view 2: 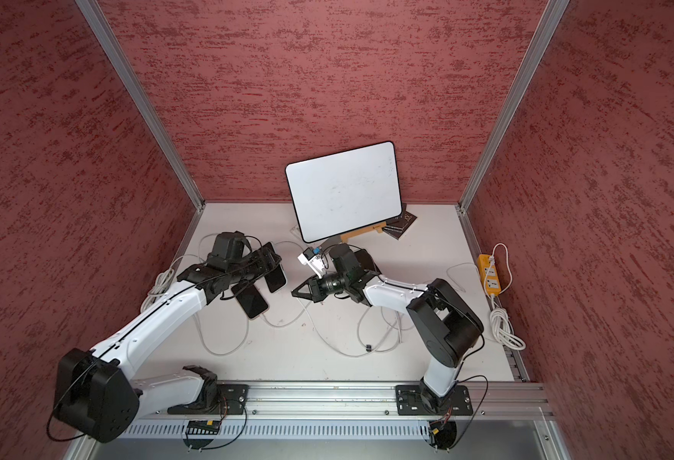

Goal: Plug the charging cable into the phone
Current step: Place the charging cable at the center of the board, then pick up the charging cable from the center of the board.

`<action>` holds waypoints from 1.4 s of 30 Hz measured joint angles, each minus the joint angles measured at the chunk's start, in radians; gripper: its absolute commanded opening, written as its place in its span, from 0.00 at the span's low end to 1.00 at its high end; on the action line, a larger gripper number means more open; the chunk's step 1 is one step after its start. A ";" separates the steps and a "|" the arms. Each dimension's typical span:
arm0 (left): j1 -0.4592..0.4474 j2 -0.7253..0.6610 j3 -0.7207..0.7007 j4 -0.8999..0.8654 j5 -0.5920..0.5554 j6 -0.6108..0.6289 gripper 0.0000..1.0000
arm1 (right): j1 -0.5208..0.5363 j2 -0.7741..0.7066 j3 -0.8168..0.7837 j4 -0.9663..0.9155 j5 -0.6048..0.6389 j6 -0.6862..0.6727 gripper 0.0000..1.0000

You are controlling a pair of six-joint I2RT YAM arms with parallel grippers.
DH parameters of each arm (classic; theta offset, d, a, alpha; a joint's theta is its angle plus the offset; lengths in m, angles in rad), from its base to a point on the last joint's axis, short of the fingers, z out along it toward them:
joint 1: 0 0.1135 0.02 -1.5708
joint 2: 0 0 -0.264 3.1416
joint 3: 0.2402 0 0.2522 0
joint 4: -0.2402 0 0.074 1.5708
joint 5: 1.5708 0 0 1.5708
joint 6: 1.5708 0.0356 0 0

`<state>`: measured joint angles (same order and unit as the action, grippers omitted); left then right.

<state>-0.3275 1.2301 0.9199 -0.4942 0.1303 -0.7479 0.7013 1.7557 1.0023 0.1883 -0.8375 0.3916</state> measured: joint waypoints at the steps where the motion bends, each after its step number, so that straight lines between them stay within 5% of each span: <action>1: 0.001 0.002 0.000 -0.008 -0.013 0.000 0.00 | 0.000 0.014 0.015 -0.032 0.027 -0.008 0.00; 5: 0.009 0.018 0.000 -0.023 -0.049 0.000 0.00 | 0.004 0.074 0.057 -0.162 0.138 -0.030 0.00; 19: 0.053 0.034 -0.021 -0.023 -0.080 0.002 0.00 | 0.061 0.244 0.267 -0.413 0.413 -0.056 0.38; 30: 0.069 0.035 -0.031 -0.026 -0.078 0.004 0.00 | 0.116 0.244 0.278 -0.514 0.548 -0.068 0.37; 42: 0.082 0.035 -0.042 -0.027 -0.076 0.005 0.00 | 0.156 0.244 0.297 -0.578 0.642 -0.069 0.26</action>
<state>-0.2459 1.2652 0.8783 -0.5209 0.0547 -0.7433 0.8577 1.9995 1.2995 -0.3893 -0.1959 0.3229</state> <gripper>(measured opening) 0.795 0.261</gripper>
